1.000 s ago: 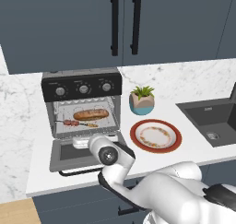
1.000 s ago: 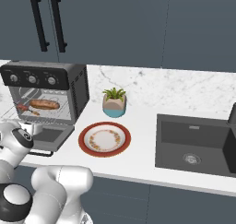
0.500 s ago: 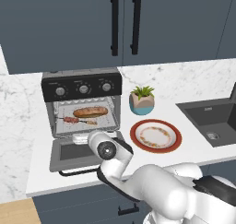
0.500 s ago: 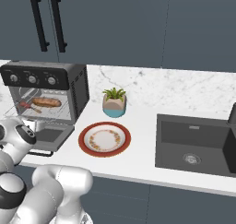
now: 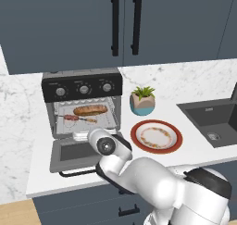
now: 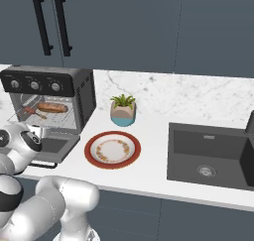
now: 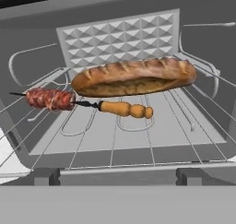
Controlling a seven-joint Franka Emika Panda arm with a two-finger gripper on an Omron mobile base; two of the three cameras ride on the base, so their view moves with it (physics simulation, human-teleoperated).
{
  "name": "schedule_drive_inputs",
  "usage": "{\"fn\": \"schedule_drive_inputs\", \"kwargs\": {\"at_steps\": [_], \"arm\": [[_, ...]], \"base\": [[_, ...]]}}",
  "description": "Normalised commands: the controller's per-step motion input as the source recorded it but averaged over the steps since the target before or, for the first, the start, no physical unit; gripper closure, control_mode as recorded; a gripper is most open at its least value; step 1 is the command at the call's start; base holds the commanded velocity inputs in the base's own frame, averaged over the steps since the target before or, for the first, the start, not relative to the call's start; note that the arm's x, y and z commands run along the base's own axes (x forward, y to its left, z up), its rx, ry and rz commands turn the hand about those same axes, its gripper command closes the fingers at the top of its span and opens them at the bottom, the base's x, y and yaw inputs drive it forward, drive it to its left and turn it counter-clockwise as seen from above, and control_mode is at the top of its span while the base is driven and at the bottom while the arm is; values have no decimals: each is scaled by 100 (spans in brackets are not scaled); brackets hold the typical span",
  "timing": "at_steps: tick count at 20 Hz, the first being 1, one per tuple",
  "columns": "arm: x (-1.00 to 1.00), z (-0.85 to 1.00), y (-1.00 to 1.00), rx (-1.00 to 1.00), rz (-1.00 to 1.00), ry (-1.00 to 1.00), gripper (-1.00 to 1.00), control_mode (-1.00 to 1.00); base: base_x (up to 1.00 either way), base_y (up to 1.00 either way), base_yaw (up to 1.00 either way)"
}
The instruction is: Pick up the kebab skewer and baguette bread, and place them inside the toaster oven. Close the toaster oven door and start by setting the timer.
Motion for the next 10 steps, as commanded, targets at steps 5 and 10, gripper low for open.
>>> {"fn": "schedule_drive_inputs", "kwargs": {"at_steps": [5, 10], "arm": [[19, 2, 0, 0, 0, 0, -100, -100], [16, 7, 0, 0, 0, 0, -100, -100]], "base": [[0, 0, 0], [0, 0, 0]]}}
